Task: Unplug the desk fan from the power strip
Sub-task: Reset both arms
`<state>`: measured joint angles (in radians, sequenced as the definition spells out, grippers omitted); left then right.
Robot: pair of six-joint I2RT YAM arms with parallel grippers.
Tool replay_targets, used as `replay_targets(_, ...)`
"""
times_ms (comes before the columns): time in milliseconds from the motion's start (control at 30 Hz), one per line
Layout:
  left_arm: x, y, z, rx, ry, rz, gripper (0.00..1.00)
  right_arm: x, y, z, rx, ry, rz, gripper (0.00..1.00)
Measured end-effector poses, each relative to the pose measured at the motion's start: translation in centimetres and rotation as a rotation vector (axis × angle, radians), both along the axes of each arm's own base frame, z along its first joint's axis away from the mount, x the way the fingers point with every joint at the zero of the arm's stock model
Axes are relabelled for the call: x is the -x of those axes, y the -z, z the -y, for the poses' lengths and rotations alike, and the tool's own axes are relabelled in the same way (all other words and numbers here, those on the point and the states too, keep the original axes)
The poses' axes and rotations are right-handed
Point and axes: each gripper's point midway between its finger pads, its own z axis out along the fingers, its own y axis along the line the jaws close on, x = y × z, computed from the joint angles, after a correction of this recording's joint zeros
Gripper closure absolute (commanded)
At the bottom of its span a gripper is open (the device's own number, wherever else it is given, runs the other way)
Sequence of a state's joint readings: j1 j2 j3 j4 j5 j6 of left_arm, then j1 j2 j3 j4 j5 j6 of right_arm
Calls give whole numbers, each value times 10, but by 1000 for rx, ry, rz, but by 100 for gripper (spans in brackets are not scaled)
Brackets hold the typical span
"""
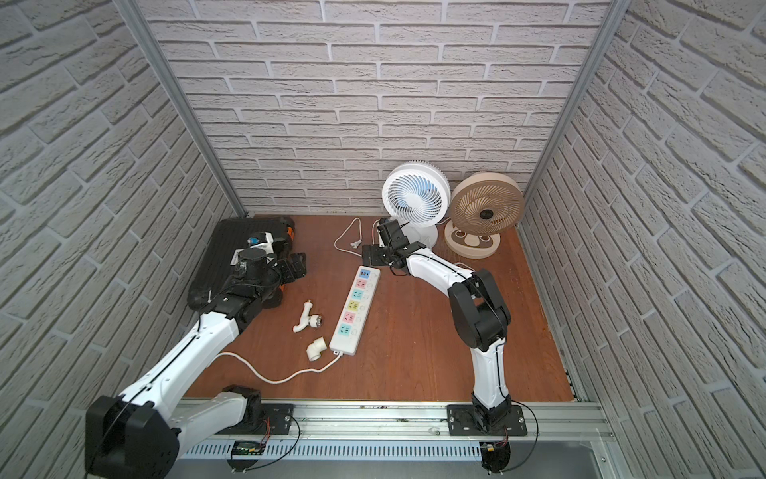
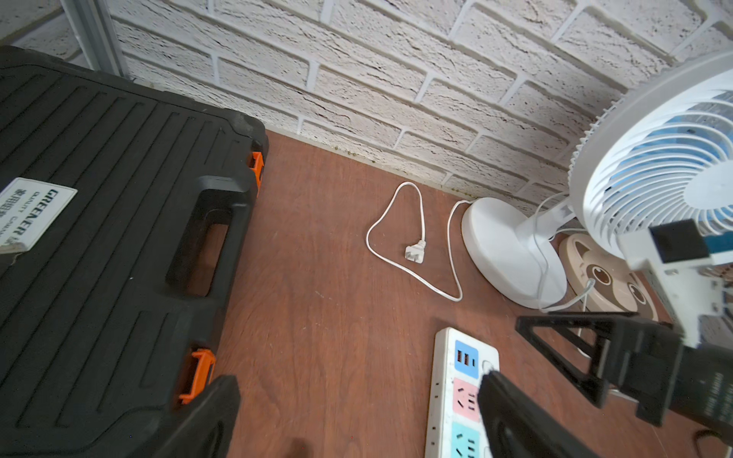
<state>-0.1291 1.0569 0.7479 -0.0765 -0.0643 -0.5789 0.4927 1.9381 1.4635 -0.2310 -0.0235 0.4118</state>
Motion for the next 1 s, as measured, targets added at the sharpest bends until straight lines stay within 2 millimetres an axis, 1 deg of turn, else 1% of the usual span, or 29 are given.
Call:
replay_targets(267, 26, -3, -14, -24, -57, 26, 2, 54, -57, 42, -8, 43, 147, 0)
replay_targets(367, 35, -2, -19, -32, -75, 34, 2, 77, -70, 65, 12, 74, 210, 0)
replay_targets(500, 45, 7, -25, -44, -97, 34, 2, 107, -74, 101, 74, 138, 273, 1)
replay_targets(567, 50, 14, -27, -51, -103, 36, 2, 121, -76, 121, 115, 179, 310, 1)
replay_targets(733, 60, 42, -35, -82, -125, 45, 2, 151, -83, 177, 234, 330, 450, 1)
replay_targets(800, 62, 50, -38, -104, -136, 37, 2, 161, -82, 197, 287, 389, 515, 1)
replay_targets(900, 60, 49, -46, -146, -163, 46, 2, 175, -74, 223, 367, 465, 598, 1)
replay_targets(1000, 54, 48, -55, -205, -201, 54, 2, 182, -62, 244, 445, 527, 647, 1)
